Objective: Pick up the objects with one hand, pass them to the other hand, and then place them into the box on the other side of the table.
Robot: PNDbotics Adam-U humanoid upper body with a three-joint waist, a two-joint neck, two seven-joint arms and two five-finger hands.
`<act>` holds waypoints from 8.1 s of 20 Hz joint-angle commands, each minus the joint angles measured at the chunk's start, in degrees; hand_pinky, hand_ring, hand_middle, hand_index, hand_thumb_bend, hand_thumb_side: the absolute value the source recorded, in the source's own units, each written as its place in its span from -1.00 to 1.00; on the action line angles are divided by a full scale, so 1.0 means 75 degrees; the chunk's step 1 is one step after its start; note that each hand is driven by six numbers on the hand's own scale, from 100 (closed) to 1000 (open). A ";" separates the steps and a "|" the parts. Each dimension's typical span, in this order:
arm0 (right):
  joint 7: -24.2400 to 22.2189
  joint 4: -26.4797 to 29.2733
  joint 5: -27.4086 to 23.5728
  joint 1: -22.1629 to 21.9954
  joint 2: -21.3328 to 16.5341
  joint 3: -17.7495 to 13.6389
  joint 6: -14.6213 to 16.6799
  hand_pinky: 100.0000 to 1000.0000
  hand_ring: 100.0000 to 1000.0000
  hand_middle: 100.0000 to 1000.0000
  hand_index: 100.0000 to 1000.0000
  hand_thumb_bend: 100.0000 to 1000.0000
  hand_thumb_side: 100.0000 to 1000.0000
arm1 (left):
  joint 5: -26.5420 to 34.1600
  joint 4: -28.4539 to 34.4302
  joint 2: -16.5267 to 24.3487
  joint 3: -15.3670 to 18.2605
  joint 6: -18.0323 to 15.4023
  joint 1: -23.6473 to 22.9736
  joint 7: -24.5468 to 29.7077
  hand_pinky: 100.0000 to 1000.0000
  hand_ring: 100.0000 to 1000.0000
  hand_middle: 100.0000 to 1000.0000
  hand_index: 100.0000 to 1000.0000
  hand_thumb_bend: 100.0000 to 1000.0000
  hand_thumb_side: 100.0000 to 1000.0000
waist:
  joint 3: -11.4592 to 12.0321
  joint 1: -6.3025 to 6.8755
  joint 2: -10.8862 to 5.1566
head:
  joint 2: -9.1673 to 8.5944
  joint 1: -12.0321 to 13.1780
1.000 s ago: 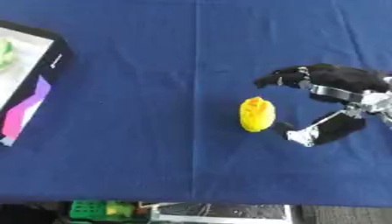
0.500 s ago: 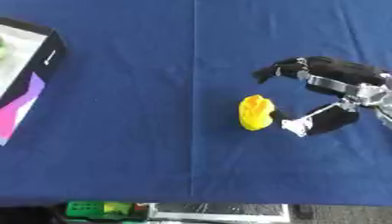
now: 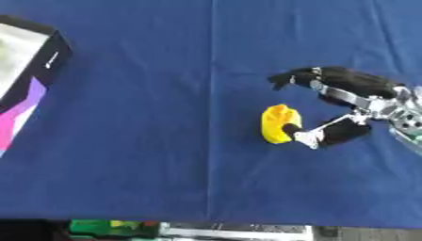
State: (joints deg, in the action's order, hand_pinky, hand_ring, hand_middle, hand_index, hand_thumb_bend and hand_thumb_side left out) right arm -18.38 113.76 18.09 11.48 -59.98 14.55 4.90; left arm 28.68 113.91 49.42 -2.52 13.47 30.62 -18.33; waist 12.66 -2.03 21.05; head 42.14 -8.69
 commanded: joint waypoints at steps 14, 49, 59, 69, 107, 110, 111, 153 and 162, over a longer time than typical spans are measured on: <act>0.0396 0.0111 0.1040 -0.0315 0.0090 -0.0151 -0.0735 0.92 0.80 0.60 0.95 -0.78 -0.56 | 0.0005 0.0091 0.0083 0.0190 -0.0230 0.0120 -0.0010 0.82 0.50 0.44 0.70 -0.99 0.71 | 0.0196 -0.0014 0.0096 | -0.0420 -0.0311; 0.2503 0.0111 -0.2257 0.1173 -0.0095 -0.0338 -0.0321 0.61 0.03 -0.12 0.38 -1.00 -1.00 | -0.0136 0.0091 0.0391 -0.0075 -0.0494 0.1291 0.0425 0.71 0.49 0.44 0.67 -1.00 0.53 | -0.0143 0.0438 -0.0361 | -0.0069 -0.0323; 0.3724 0.0111 -0.2008 0.2767 0.0880 0.0607 -0.1228 0.58 -0.01 -0.14 0.36 -1.00 -1.00 | -0.0995 0.0091 0.0603 -0.1403 0.1675 0.2510 0.2533 0.71 0.54 0.50 0.73 -1.00 0.69 | -0.0151 0.0670 -0.0517 | -0.0024 -0.0241; 0.3895 0.0111 -0.1425 0.3473 0.1726 0.1608 -0.1599 0.57 -0.01 -0.14 0.36 -1.00 -1.00 | -0.1518 0.0091 0.0525 -0.2503 0.2668 0.2814 0.3728 0.73 0.61 0.56 0.83 -1.00 1.00 | -0.0137 0.0730 -0.0437 | -0.0192 -0.0121; 0.5058 0.0111 0.1110 0.3729 0.2510 0.2709 -0.0607 0.58 0.04 -0.11 0.34 -1.00 -1.00 | -0.4170 0.0091 -0.1536 -0.5053 0.4585 0.4077 0.6227 0.90 0.81 0.51 0.87 -0.04 1.00 | 0.0095 0.0735 -0.0346 | -0.0259 -0.0116; 0.5123 0.0111 0.1198 0.3750 0.2507 0.2709 -0.0504 0.58 0.04 -0.11 0.34 -1.00 -1.00 | -0.4337 0.0091 -0.1547 -0.5087 0.4694 0.4086 0.6511 0.90 0.81 0.51 0.87 0.00 1.00 | 0.0093 0.0738 -0.0352 | -0.0249 -0.0118; 0.5146 0.0111 0.1213 0.3753 0.2513 0.2713 -0.0480 0.58 0.04 -0.11 0.34 -1.00 -1.00 | -0.4416 0.0091 -0.1548 -0.5106 0.4737 0.4087 0.6597 0.89 0.82 0.51 0.87 0.02 1.00 | 0.0095 0.0738 -0.0351 | -0.0253 -0.0117; 0.4842 0.0111 0.2492 0.3598 0.2516 0.2924 -0.0310 0.79 0.62 0.54 0.88 -0.54 -0.84 | -0.4978 -0.1517 -0.2141 -0.5119 0.5133 0.3951 0.6029 0.36 -0.05 -0.49 -0.12 -1.00 -0.67 | -0.0010 0.0665 -0.0369 | -0.0206 0.0052; 0.4460 0.0111 0.3031 0.3392 0.2360 0.2822 -0.1328 0.80 0.70 0.63 0.92 -0.68 -0.78 | -0.4799 -0.1553 -0.1103 -0.4549 0.5096 0.3318 0.4994 0.37 -0.05 -0.51 -0.14 -1.00 -0.67 | -0.0050 0.0694 -0.0430 | -0.0116 0.0123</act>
State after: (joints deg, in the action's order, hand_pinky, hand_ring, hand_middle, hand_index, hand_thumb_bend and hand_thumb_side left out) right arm 15.16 113.42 40.12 36.40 -40.81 36.09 -4.08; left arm -7.53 101.51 38.27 -38.53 50.40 54.90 18.85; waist 12.24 3.15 19.39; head 41.20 -8.04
